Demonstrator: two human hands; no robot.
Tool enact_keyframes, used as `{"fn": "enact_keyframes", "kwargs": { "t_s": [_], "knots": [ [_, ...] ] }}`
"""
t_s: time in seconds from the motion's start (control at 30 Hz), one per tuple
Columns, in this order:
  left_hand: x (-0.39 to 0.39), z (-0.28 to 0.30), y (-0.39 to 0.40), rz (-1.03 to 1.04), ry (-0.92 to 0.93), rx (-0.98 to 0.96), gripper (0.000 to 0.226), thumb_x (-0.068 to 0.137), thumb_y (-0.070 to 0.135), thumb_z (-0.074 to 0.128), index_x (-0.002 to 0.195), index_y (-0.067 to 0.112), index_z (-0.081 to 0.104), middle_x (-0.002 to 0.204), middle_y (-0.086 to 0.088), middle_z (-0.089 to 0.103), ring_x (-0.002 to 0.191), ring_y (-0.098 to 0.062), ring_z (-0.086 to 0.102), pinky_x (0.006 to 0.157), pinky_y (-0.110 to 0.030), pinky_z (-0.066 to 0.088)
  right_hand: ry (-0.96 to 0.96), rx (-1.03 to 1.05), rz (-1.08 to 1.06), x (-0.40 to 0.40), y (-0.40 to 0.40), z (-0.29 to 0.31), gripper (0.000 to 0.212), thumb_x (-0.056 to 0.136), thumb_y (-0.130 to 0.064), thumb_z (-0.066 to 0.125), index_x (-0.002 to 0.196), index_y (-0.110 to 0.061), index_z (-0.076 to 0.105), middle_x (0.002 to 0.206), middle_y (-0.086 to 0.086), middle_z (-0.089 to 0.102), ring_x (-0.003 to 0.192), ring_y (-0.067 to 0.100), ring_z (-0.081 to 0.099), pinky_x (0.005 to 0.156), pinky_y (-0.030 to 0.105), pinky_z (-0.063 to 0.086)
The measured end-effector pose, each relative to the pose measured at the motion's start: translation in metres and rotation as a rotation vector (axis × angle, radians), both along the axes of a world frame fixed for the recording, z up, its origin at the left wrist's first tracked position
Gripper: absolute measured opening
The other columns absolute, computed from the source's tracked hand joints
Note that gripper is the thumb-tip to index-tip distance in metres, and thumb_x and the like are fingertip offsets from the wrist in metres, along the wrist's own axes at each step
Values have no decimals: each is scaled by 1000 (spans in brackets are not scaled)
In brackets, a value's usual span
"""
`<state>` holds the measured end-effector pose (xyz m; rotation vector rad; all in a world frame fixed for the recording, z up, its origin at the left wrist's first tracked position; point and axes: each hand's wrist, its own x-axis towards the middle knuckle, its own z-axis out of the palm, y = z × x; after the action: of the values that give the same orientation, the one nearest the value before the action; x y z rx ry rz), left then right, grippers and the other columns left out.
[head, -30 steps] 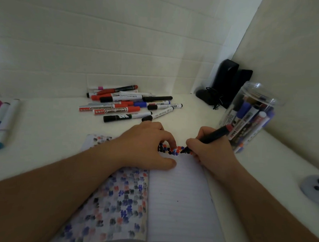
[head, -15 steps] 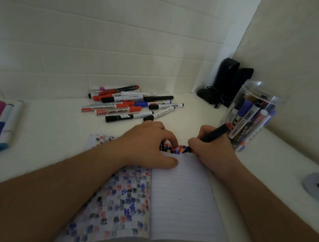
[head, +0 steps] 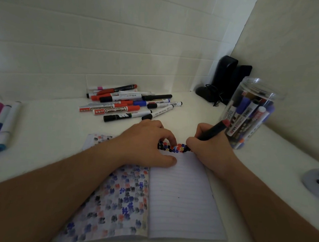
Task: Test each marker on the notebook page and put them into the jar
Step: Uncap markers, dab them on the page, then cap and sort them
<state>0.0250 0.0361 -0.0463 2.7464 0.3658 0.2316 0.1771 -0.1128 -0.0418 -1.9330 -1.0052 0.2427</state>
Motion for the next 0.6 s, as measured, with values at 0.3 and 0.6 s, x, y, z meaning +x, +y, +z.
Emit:
{"fn": "enact_keyframes", "kwargs": {
  "t_s": [0.3, 0.6],
  "knots": [
    [-1, 0, -1, -1, -7, 4, 50, 75, 75, 63, 120, 53, 58, 104, 21, 47, 103, -5, 43, 85, -27, 45, 1, 2, 3, -1, -1, 0, 30, 79, -10, 78, 65, -11, 52, 62, 11, 55, 57, 14, 51, 56, 28, 47],
    [-2, 2, -1, 4, 15, -12, 50, 75, 75, 63, 119, 54, 57, 105, 21, 47, 104, -4, 42, 87, -28, 46, 72, 31, -26, 1, -1, 1, 29, 78, -7, 76, 64, -10, 50, 61, 14, 53, 58, 18, 51, 59, 34, 49]
  ]
}}
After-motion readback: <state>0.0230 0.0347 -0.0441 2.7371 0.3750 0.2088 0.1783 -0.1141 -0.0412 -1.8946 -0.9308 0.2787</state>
